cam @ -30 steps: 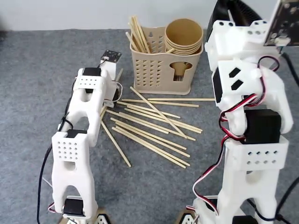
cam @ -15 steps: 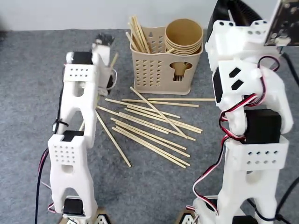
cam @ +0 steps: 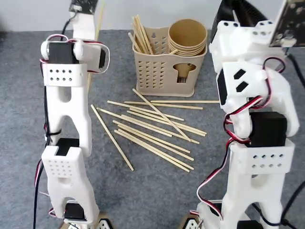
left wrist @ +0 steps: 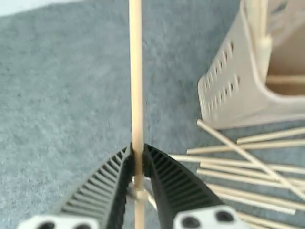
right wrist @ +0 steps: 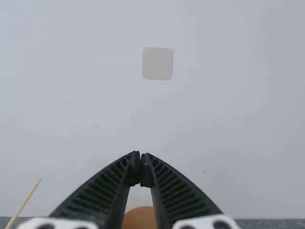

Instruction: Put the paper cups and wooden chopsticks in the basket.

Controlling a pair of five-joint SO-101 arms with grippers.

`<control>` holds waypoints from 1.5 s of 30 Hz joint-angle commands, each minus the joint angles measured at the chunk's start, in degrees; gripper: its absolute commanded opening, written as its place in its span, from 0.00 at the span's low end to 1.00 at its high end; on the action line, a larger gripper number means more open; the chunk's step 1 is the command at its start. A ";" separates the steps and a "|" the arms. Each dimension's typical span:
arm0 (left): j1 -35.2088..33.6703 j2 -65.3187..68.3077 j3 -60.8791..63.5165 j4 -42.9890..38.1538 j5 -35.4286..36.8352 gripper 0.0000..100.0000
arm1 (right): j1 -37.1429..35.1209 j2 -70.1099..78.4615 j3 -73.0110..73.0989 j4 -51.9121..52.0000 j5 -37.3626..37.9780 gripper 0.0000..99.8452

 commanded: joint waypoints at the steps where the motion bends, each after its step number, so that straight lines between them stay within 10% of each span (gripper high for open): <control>1: 0.09 -4.22 -7.52 0.18 1.76 0.01 | 0.04 -1.45 -3.16 -0.66 0.70 0.02; 13: 5.10 -3.69 -25.45 -1.32 11.52 0.01 | 0.04 -1.45 -3.16 -0.66 0.70 0.02; 24: 10.02 2.64 -25.89 -23.91 26.46 0.01 | 0.13 -1.45 -3.16 -0.66 0.70 0.02; 37: 10.99 18.02 -25.98 -40.44 31.56 0.01 | 0.40 -1.45 -3.16 -0.66 0.79 0.02; 45: 11.60 20.84 -26.15 -37.36 31.30 0.01 | 0.40 -1.45 -3.16 -0.75 0.79 0.02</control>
